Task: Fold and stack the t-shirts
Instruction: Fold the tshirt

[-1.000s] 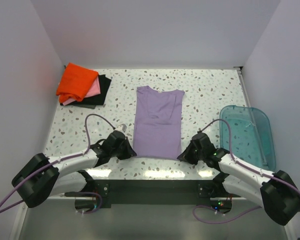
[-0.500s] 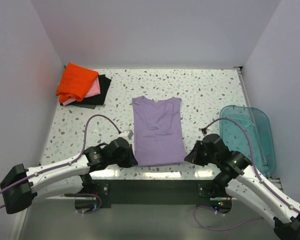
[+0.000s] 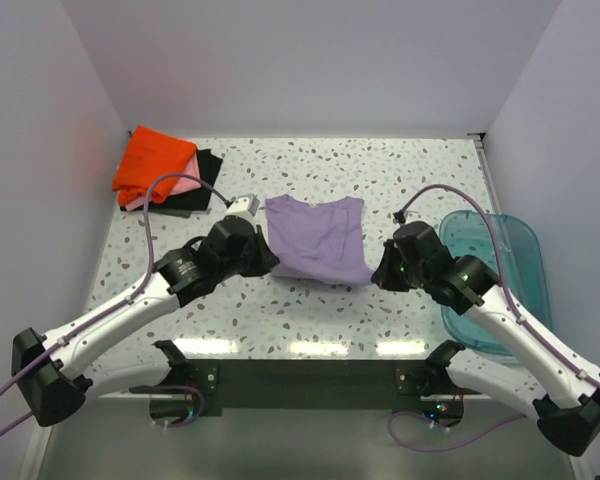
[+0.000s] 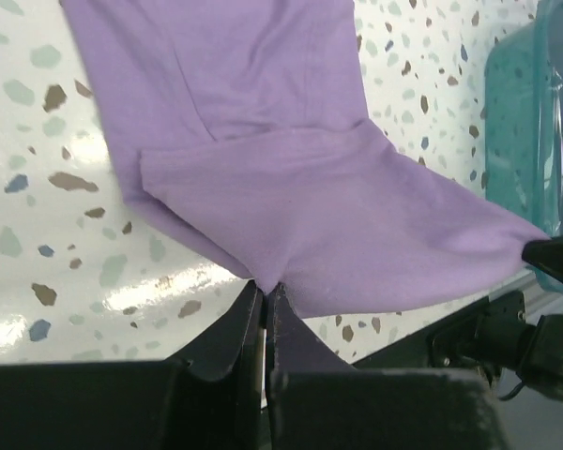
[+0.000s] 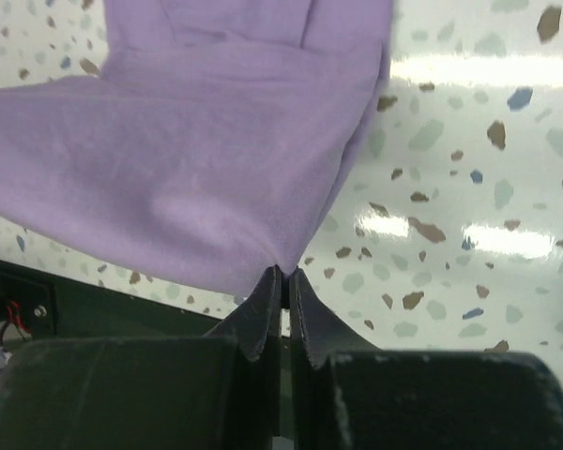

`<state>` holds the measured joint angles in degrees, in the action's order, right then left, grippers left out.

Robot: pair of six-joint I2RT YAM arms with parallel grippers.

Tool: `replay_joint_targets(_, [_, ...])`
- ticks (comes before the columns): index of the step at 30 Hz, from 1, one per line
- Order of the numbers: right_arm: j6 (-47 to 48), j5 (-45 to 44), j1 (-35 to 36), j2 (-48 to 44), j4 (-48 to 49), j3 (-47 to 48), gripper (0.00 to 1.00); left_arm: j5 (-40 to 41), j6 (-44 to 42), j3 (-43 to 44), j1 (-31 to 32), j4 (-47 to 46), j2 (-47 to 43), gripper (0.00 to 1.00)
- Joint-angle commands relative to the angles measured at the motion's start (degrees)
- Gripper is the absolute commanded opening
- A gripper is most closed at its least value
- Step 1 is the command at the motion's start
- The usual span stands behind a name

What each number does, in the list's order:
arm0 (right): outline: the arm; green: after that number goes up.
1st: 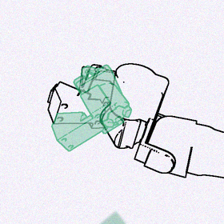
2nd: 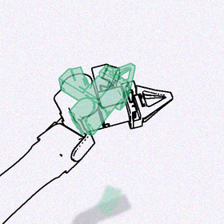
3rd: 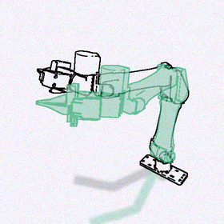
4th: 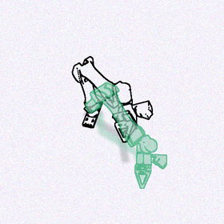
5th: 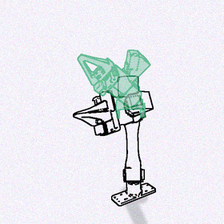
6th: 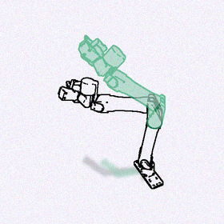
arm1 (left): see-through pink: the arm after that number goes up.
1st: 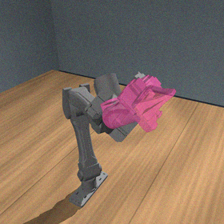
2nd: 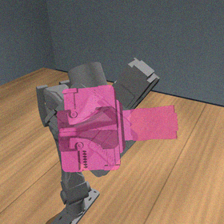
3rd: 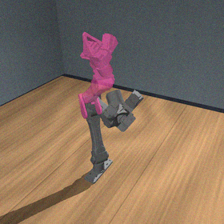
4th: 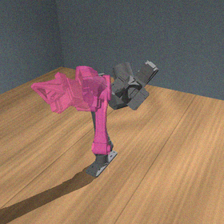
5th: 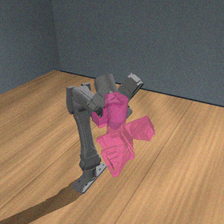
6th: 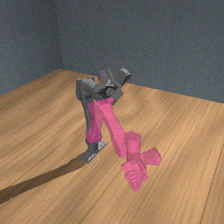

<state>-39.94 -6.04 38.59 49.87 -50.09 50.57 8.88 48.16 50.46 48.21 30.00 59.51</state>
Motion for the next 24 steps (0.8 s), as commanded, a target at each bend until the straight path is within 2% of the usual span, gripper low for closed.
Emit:
replay_joint_targets(1, [3.64,-5.64,-0.09,4.25,1.3,7.78,0.0,-1.06,-4.74,5.51,-3.29,-1.78,2.62,0.0])
replay_joint_targets(6, [4.96,-4.25,-3.42,16.91,9.8,13.94,0.0,-1.06,-7.2,8.6,-8.47,-6.61,8.69,0.0])
replay_joint_targets(9, [5.58,-0.12,-11.05,24.54,14.74,17.89,0.0,-2.03,-8.69,11.15,-13.12,-10.83,13.87,0.0])
replay_joint_targets(12, [7.24,1.29,-14.06,31.76,16.42,25.07,0.0,-3.34,-9.39,14.84,-17.78,-15.57,20.19,0.0])
replay_joint_targets(13, [7.94,1.47,-15.2,37.18,16.86,27.28,0.0,-3.61,-9.4,17.37,-19.62,-16.37,22.04,0.0])
replay_joint_targets(16, [10.32,3.31,-17.31,48.6,16.34,36.86,0.0,-5.01,-9.75,23.95,-22.45,-19.53,31.17,0.0])
replay_joint_targets(19, [11.38,5.67,-20.2,59.42,16.95,45.3,0.01,-8.6,-11.42,31.86,-25.69,-23.29,45.12,0.0])
replay_joint_targets(21, [11.99,5.87,-21.97,64.02,16.95,51.01,0.11,-11.16,-13.26,36.01,-27.19,-24.9,50.68,0.18])
replay_joint_targets(22, [12.26,5.95,-22.5,68.74,16.34,53.04,0.25,-11.26,-13.36,39.68,-28.59,-25.51,52.97,0.31])
replay_joint_targets(23, [12.61,5.96,-23.03,70.79,15.03,57.49,0.34,-13.17,-13.36,40.76,-29.39,-26.82,56.47,0.73])
replay_joint_targets(24, [12.96,5.96,-23.55,72.55,12.15,59.45,0.5,-15.8,-13.88,42.51,-30.27,-27.7,57.9,0.9])
